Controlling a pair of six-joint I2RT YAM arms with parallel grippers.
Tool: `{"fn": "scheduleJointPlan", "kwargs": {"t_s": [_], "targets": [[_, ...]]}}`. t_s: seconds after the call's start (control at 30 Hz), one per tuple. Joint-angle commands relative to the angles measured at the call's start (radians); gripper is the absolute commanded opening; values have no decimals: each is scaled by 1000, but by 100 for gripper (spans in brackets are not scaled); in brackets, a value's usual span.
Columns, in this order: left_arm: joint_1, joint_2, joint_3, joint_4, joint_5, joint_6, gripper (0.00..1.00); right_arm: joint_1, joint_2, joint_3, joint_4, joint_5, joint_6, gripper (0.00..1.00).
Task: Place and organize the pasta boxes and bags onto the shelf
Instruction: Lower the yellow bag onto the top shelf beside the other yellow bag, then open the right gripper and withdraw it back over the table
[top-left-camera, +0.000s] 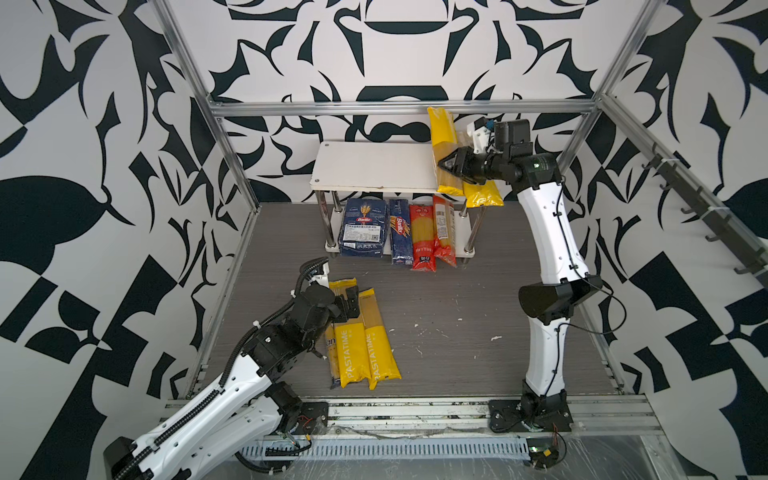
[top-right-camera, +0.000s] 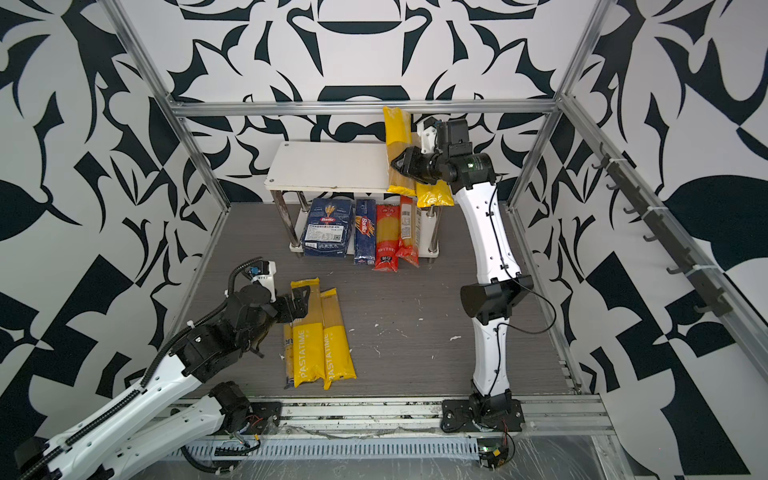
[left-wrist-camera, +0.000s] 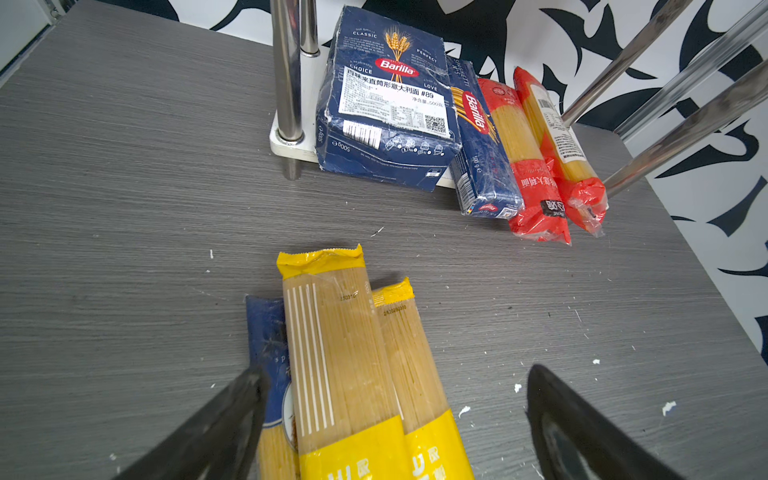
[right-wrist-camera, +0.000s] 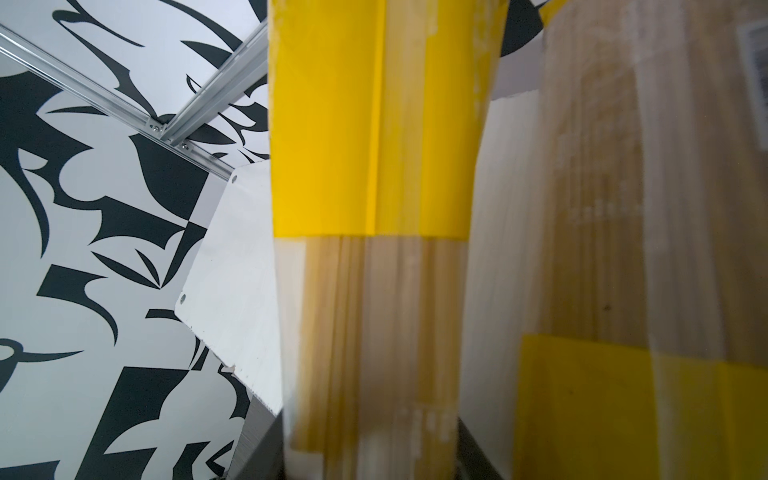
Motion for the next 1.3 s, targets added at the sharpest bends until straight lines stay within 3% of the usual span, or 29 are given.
{"fn": "scheduleJointPlan", "kwargs": {"t_s": [0.0,0.03,0.1,0.67,0.87,1.07,1.27], "targets": [[4,-29,-20,-30,-22,-14,99,1,-100,28,157,-25,-4,51],[4,-35,-20,-34,-23,-16,99,1,-100,28,157,-28,0,57],[4,-48,-21,-47,-29,-19,99,1,-98,34,157,-34,9,85],[4,-108,-29,-108,-66,-44,99,11,-115,32,150,-59,3,86],[4,-115,-30,-143,-84,-70,99,77,-169,-5,102,-17,-58,86],[4,-126,-53,-181,-86,-118,99,229,-343,-312,135,161,-164,87],[4,-154,-87,-215,-72,-175,99,335,-584,-712,272,251,-159,87]]}}
